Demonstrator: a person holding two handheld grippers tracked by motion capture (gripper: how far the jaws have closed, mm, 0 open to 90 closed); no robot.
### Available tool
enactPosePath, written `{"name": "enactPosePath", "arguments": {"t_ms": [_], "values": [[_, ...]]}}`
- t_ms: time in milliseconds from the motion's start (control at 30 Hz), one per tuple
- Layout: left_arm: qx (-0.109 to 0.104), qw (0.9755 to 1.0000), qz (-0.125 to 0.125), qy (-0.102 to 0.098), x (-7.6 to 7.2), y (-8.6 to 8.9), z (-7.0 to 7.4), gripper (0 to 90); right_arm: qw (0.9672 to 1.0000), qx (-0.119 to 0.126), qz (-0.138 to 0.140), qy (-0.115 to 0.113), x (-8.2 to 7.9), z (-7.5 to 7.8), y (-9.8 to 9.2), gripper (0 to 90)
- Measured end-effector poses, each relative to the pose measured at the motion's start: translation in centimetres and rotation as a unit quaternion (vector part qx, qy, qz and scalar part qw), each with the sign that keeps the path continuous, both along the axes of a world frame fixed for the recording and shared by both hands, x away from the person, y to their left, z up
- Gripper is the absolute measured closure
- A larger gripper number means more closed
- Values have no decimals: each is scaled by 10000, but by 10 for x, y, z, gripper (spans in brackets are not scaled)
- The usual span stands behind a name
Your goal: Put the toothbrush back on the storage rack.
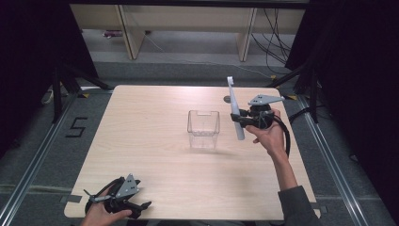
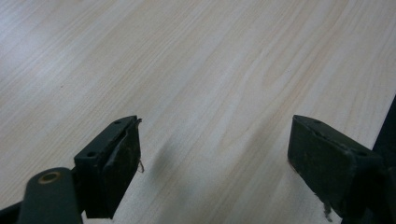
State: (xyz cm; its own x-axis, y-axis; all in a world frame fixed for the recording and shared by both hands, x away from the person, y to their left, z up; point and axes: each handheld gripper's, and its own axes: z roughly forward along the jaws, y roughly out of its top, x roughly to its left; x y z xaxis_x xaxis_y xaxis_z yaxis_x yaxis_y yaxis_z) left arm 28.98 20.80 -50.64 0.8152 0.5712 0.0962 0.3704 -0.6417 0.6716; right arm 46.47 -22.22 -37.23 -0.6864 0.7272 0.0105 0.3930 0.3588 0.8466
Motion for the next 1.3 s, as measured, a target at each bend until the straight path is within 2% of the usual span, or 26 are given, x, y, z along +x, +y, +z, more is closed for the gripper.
{"name": "enactPosePath", "arguments": {"t_ms": [200, 233, 300, 433, 467, 567, 667, 700, 767, 833, 867, 900, 933, 1000, 1067, 1100, 1133, 1200, 1267, 1300], "values": [[23, 10000, -38, -32, 0, 0, 0, 168, 10000, 72, 7, -27, 8, 7, 12, 670], [78, 9999, -66, -59, 1, 1, 1, 168, 10000, -15, 53, -41, 10, 9, 12, 670], [35, 10000, -12, -15, 0, 1, 0, 168, 10000, 40, 34, 3, 10, 13, 18, 670], [43, 10000, -51, -36, 1, 1, 0, 168, 9998, 88, 169, -76, 13, 18, 26, 670], [50, 10000, -63, -29, 1, 0, 0, 167, 9998, 111, 155, -11, 13, 19, 28, 670], [41, 10000, -70, -31, 0, 0, 1, 168, 9998, 49, 199, -44, 15, 25, 32, 670], [11, 10000, -25, -41, 0, 0, 0, 168, 9996, 131, 257, 27, 16, 28, 38, 671], [12, 10000, -31, -23, 0, 0, 0, 168, 9997, 115, 206, -41, 16, 28, 40, 670], [39, 10000, -63, -47, 0, 1, 1, 167, 9996, 55, 276, -7, 18, 30, 43, 670], [68, 9999, -69, -41, 0, 1, 1, 168, 9996, 123, 250, -17, 19, 30, 48, 670], [76, 9999, -74, -42, 0, 1, 1, 168, 9995, 83, 287, -86, 21, 30, 49, 670], [73, 9999, -72, -43, 0, 1, 1, 167, 9996, 119, 250, -21, 21, 30, 51, 670], [66, 9999, -66, -44, 0, 1, 1, 168, 9994, 58, 317, -79, 23, 31, 52, 670], [69, 9999, -66, -38, 0, 1, 1, 168, 9994, 95, 325, 28, 23, 31, 56, 670], [25, 10000, -51, -25, 0, 0, 0, 168, 9993, 149, 326, -44, 26, 29, 61, 671], [67, 9999, -67, -35, 0, 1, 1, 168, 9993, 55, 364, -35, 27, 29, 62, 670], [65, 10000, -64, -36, 0, 1, 1, 168, 9993, 103, 358, 42, 27, 28, 64, 670], [72, 9999, -71, -50, 0, 1, 1, 167, 9992, 122, 387, -25, 30, 27, 68, 670], [55, 10000, -56, -47, 0, 1, 1, 167, 9992, 110, 379, 75, 30, 27, 72, 670], [54, 10000, -54, -43, 0, 1, 1, 167, 9990, 72, 446, 22, 31, 27, 73, 670]]}}
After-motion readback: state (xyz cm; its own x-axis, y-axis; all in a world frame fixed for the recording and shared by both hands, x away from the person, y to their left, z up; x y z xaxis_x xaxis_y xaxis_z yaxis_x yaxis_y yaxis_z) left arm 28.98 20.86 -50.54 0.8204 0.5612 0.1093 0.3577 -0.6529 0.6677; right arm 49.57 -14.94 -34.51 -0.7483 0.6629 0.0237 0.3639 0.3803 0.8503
